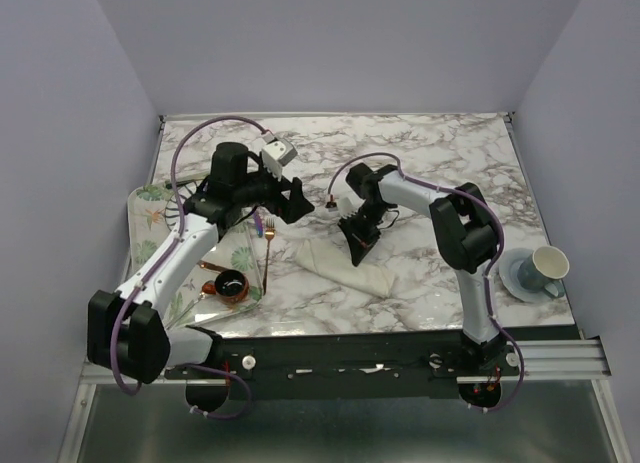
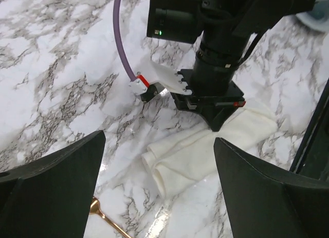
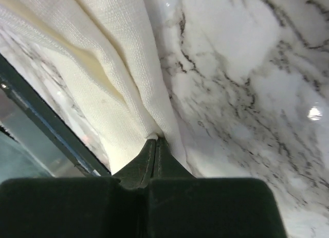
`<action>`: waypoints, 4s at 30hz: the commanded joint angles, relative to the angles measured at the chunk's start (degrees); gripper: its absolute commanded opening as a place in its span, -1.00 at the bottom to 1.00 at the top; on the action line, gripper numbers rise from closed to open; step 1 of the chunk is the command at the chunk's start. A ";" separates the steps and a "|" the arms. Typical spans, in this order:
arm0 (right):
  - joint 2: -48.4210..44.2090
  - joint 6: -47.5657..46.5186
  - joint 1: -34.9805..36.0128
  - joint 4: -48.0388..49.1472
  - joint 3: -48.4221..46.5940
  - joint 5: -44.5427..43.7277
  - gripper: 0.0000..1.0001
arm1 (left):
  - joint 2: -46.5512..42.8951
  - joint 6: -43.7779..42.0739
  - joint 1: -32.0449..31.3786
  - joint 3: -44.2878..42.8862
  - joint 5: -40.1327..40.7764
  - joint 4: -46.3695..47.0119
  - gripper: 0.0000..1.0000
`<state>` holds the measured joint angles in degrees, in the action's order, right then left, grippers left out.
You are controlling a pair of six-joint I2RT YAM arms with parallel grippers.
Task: Fold the napkin into a case and place the utensils inside
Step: Stuff the top corner of the smaller-rectangle-folded napkin into the folded napkin.
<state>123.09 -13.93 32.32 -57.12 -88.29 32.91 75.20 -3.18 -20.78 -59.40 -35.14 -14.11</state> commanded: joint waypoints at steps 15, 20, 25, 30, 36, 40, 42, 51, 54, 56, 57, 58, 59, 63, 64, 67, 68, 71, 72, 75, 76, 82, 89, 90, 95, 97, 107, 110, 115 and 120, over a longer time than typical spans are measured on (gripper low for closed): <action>3.56 -12.70 0.12 2.37 -7.60 -14.89 -0.99 | 11.70 51.83 1.62 18.35 -15.05 45.99 -0.59; 3.56 -14.01 0.12 2.72 -7.16 -15.85 -0.99 | 24.45 57.14 -1.45 15.46 -13.38 51.99 -0.76; 3.30 -14.80 0.12 3.25 -7.07 -16.38 -0.99 | 31.05 58.03 -3.66 11.68 -10.67 49.37 -0.89; 2.95 -14.98 0.12 3.95 -6.81 -15.77 -0.99 | 35.18 57.06 -4.71 8.87 -7.41 45.32 -1.00; 1.98 -16.82 0.20 5.62 -6.02 -17.61 -0.99 | 37.04 60.03 -4.80 10.52 -7.13 49.51 -1.00; 2.07 -20.24 0.12 6.76 -5.49 -19.45 -0.99 | 35.46 63.91 -4.89 12.72 -8.90 57.52 -1.00; 2.07 -21.13 0.12 7.29 -5.75 -19.90 -0.99 | 35.11 64.18 -4.98 13.25 -9.07 57.61 -1.00; 2.34 -25.17 0.20 8.52 -7.34 -20.60 -0.99 | 37.30 61.47 -5.68 11.77 -5.39 48.41 -1.00; 0.32 -25.53 0.29 10.19 -6.90 -20.51 -0.99 | 39.49 60.40 -5.50 10.27 -1.52 41.99 -1.00; -0.91 -24.13 0.38 11.06 -7.51 -21.47 -0.86 | 41.34 60.48 -5.16 10.00 -0.55 38.89 -1.00; -1.79 -23.34 0.38 11.16 -8.03 -22.26 -0.79 | 41.95 60.75 -4.89 10.00 -0.20 38.72 -1.00; -3.36 -22.29 0.38 11.16 -8.73 -23.14 -0.72 | 42.57 60.84 -4.80 10.00 0.15 37.50 -1.00; -4.34 -20.36 0.38 10.81 -10.05 -24.98 -0.57 | 42.92 60.92 -4.54 10.00 0.15 37.57 -1.00; -9.44 -17.10 0.29 9.31 -9.54 -26.49 -0.40 | 43.19 60.13 -4.62 9.39 0.07 37.40 -1.00; -10.23 -16.66 0.29 8.88 -8.92 -26.75 -0.41 | 43.19 59.96 -4.63 9.21 0.15 36.96 -1.00; -12.16 -15.42 0.47 7.38 -5.50 -28.51 -0.47 | 43.10 59.17 -4.54 9.12 0.07 36.35 -1.00; -12.95 -14.99 0.47 8.07 -3.84 -29.64 -0.55 | 43.01 58.99 -4.62 9.04 -0.02 36.26 -1.00; -13.92 -14.46 0.47 9.04 0.83 -29.66 -0.65 | 42.84 58.47 -4.63 8.95 -0.11 36.17 -1.00; -14.10 -14.19 0.47 9.22 1.27 -29.57 -0.67 | 42.84 58.12 -4.54 8.77 -0.20 36.17 -1.00; -13.75 -13.84 0.64 10.71 3.56 -30.53 -0.71 | 42.75 58.02 -4.45 8.86 -0.37 35.99 -1.00; -13.49 -13.93 0.56 11.41 4.70 -30.97 -0.72 | 42.75 57.85 -4.54 8.95 -0.37 35.82 -1.00; -9.89 -14.89 0.56 15.54 7.78 -37.38 -0.76 | 42.84 56.88 -4.10 8.60 -0.20 34.59 -1.00; -8.83 -16.39 1.61 19.85 11.21 -41.86 -0.77 | 42.93 54.95 -3.13 8.16 -0.46 33.01 -1.00; -9.00 -16.56 1.87 20.12 11.65 -42.13 -0.77 | 42.93 54.25 -3.13 7.98 -0.46 32.66 -1.00; -11.46 -15.08 2.58 17.86 9.29 -41.96 -0.77 | 43.28 53.19 -2.96 6.84 -0.72 31.16 -1.00; -13.30 -14.28 2.66 16.00 6.65 -41.35 -0.76 | 43.37 52.67 -2.87 6.49 -0.72 30.64 -1.00; -14.90 -10.41 2.58 7.99 -0.04 -29.93 -0.71 | 43.89 51.52 -2.87 4.90 -0.64 28.96 -1.00; -14.19 -11.37 2.75 9.47 2.06 -29.48 -0.71 | 43.81 50.99 -2.87 4.55 -0.64 28.00 -1.00; -10.68 -13.40 2.75 14.93 6.90 -33.08 -0.72 | 43.98 49.85 -2.78 4.38 -0.72 26.94 -1.00; -7.95 -14.37 2.84 18.89 9.80 -38.27 -0.74 | 43.81 47.66 -2.17 3.94 -0.55 24.66 -1.00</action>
<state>112.44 -26.94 34.83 -42.17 -80.93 -1.08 115.85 50.15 -24.34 -56.27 -41.21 19.49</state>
